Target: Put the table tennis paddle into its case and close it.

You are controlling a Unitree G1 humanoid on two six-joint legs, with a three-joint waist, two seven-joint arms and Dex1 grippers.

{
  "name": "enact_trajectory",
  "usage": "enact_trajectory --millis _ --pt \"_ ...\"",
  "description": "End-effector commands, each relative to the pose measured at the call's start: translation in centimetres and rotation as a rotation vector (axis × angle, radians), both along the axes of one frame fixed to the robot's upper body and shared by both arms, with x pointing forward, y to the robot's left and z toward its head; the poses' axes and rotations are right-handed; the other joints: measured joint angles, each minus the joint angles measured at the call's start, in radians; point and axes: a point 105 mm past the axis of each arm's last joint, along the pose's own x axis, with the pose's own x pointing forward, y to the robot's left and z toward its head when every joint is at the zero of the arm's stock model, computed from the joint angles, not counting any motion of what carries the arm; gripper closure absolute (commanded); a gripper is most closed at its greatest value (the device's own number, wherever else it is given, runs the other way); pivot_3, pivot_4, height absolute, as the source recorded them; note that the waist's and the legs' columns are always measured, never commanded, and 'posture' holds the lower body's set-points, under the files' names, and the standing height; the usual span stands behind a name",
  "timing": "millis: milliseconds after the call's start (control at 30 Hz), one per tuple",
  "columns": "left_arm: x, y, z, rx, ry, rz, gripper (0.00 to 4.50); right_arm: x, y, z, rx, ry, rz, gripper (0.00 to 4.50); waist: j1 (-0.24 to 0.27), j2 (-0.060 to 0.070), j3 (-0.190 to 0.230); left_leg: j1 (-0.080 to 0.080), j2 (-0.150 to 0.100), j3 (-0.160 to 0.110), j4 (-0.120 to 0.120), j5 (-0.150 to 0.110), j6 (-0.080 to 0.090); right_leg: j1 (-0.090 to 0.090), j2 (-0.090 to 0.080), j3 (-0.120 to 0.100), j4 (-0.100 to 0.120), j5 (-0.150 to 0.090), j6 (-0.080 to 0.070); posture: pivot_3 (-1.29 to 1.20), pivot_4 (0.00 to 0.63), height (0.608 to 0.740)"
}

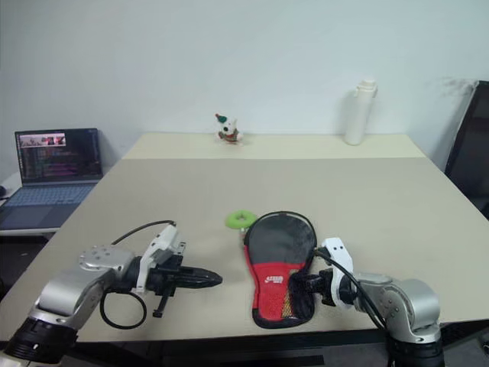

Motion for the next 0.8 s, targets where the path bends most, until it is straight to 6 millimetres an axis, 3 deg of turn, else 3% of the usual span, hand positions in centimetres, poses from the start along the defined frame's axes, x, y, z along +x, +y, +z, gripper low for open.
enact_trajectory --millis 33,133,300,433,533,667,800 --pt "0.8 -0.2 0.5 -0.002 -0.077 0.035 4.5 -0.7 0.1 0.4 -0.043 -0.059 0.032 2.52 0.001 0.0 0.0 0.0 0.0 0.0 0.0 0.0 0.0 0.0 0.0 0.0 0.0 0.0 0.0 0.0 0.15 0.74" --pt "3.4 0.1 0.7 -0.019 -0.162 0.19 4.5 -0.1 -0.4 1.2 -0.07 -0.151 -0.038 1.55 0.004 0.0 0.0 0.0 0.0 -0.001 0.0 0.0 0.0 0.001 0.0 0.0 0.0 0.0 0.0 0.0 0.15 0.74" --pt "3.8 0.0 1.0 -0.047 -0.172 0.254 4.5 -0.6 -1.5 2.3 -0.129 -0.239 -0.037 0.02 0.001 0.0 0.0 0.0 0.0 0.0 0.001 0.0 0.0 0.0 0.0 0.0 0.0 0.0 0.0 0.0 0.15 0.74" --pt "4.5 0.3 1.5 -0.072 -0.192 0.324 4.5 -2.1 -1.8 3.8 -0.093 -0.277 0.11 0.02 0.001 0.0 0.0 0.0 0.0 0.0 0.001 0.0 0.0 0.0 0.0 0.0 -0.001 0.0 0.0 0.0 0.15 0.74" --pt "5.8 0.9 2.2 -0.093 -0.216 0.412 4.5 -0.8 -0.9 6.3 -0.01 -0.393 0.109 0.02 -0.002 -0.001 0.0 0.001 0.001 0.0 0.001 0.0 0.0 0.001 0.0 0.0 -0.001 0.0 0.0 0.0 0.15 0.74" --pt "6.7 1.3 2.7 -0.102 -0.208 0.467 4.5 1.6 2.2 7.8 0.066 -0.483 0.103 0.02 -0.004 -0.001 0.0 0.002 0.002 0.0 0.001 0.0 0.0 0.001 0.002 0.001 0.002 0.0 0.0 0.0 0.15 0.74" --pt "7.7 1.5 2.5 -0.062 -0.224 0.494 3.63 3.9 5.1 7.9 0.097 -0.508 0.084 0.0 -0.003 -0.001 0.0 0.001 0.002 0.0 0.001 0.0 0.0 0.0 0.002 0.0 0.001 0.0 0.0 0.0 0.15 0.74"
